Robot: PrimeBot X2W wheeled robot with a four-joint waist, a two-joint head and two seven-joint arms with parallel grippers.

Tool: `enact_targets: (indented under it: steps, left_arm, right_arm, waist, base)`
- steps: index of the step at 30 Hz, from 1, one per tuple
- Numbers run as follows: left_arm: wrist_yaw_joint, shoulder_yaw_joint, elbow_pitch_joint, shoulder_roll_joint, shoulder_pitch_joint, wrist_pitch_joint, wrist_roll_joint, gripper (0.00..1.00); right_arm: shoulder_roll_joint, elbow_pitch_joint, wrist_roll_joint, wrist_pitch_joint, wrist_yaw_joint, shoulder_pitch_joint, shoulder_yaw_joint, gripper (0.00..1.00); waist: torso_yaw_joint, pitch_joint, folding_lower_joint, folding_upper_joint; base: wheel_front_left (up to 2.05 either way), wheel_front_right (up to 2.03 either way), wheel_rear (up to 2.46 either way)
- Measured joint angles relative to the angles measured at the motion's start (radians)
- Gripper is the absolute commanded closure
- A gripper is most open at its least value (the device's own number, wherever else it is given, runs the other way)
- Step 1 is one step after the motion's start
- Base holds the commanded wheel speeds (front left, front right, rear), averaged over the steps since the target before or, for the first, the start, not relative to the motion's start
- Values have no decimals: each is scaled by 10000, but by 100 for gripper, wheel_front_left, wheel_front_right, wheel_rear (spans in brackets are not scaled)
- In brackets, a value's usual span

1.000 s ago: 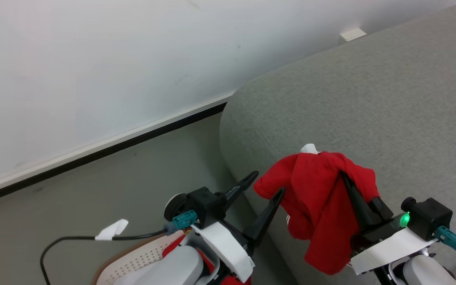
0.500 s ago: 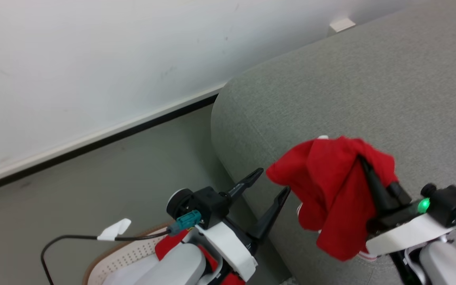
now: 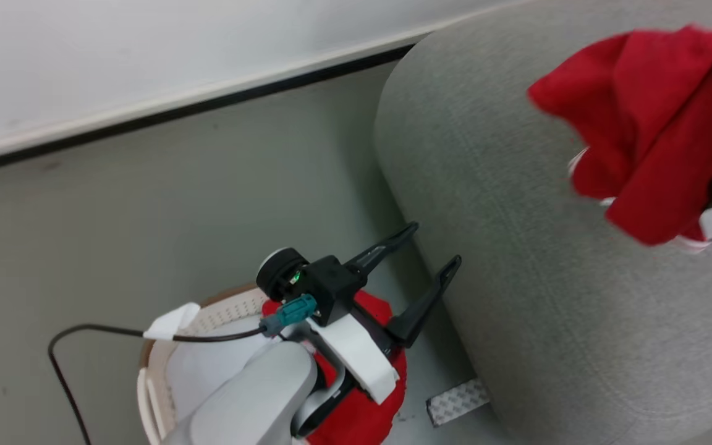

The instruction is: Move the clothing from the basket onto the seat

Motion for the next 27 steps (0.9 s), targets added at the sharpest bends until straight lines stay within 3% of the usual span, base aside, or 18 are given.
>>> enact_targets:
  steps: [9, 18, 21, 24, 27]
  left_arm:
    - [-10, -69, -155, 90, -826, 109, 201, 0]
    - [-10, -67, -125, 79, -1234, 59, 341, 0]
    - [-10, -63, -98, 13, -1336, -4, 341, 0]
    - [-10, -65, -48, -65, -1377, -29, 341, 0]
    - [-10, -65, 42, -65, -1385, -98, 347, 0]
  right_arm:
    - [-1292, 2098, 222, -4, 2, -2708, -786, 100]
    - [-2132, 4700, -88, 113, 2, -4599, -291, 100]
    - [-2278, 5515, -94, 487, 2, -4971, -35, 100]
    - [-2272, 6326, 219, 1463, 2, -5060, 288, 91]
    - [-2270, 6828, 606, 2598, 2, -5062, 708, 100]
  waist:
    - [949, 1529, 1, 0]
    - [2127, 2665, 1, 0]
    - [2468, 2922, 1, 0]
    - [2773, 3093, 1, 0]
    - [2975, 3180, 0, -1]
  base:
    - [0, 0, 0]
    - [0, 0, 0]
    - [0, 0, 0]
    - [0, 0, 0]
    - [0, 0, 0]
